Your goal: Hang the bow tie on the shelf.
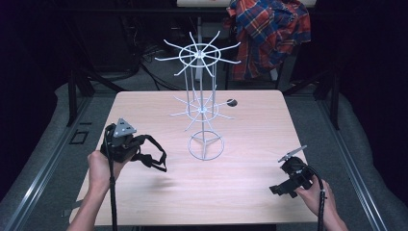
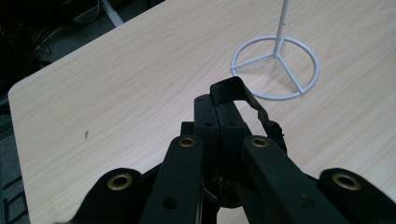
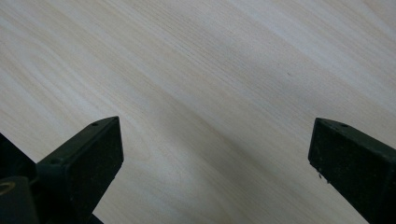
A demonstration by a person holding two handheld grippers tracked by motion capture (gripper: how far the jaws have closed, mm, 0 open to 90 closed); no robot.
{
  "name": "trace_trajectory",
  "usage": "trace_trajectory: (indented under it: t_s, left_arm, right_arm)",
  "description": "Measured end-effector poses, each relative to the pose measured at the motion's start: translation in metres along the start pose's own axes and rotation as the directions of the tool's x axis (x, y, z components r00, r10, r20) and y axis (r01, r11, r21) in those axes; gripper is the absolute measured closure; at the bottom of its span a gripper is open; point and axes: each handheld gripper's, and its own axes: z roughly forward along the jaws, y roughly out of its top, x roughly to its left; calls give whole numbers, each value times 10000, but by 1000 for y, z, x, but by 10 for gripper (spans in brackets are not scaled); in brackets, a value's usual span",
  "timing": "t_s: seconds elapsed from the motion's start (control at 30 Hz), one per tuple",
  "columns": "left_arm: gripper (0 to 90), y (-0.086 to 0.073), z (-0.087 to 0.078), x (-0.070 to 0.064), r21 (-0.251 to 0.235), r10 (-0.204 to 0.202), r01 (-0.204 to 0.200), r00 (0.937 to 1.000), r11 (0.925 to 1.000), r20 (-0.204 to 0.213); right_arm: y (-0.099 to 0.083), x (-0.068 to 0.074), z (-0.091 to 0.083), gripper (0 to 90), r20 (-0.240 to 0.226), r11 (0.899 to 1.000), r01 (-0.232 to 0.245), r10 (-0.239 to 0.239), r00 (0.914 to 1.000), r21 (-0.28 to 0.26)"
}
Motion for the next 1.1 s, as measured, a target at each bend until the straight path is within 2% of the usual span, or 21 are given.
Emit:
trace_trajectory:
  t_s: [0.17,0.27,0.73,1.1]
  left_arm:
    - [893,7,0,-3,-11,176,-176,9998,9998,53]
    - [893,9,1,-5,-50,182,-182,9998,9998,74]
    - [892,18,3,-10,-76,393,-392,9991,9992,142]
    - [892,28,5,-7,-123,404,-403,9992,9991,53]
  right_arm:
    - [0,0,0,28,-1,10000,-26,26,10000,-63]
    - [0,-1,-1,28,137,9998,145,-147,9998,136]
    - [0,0,-1,28,177,9998,125,-128,9998,157]
    - [0,0,0,28,110,9999,114,-115,9999,124]
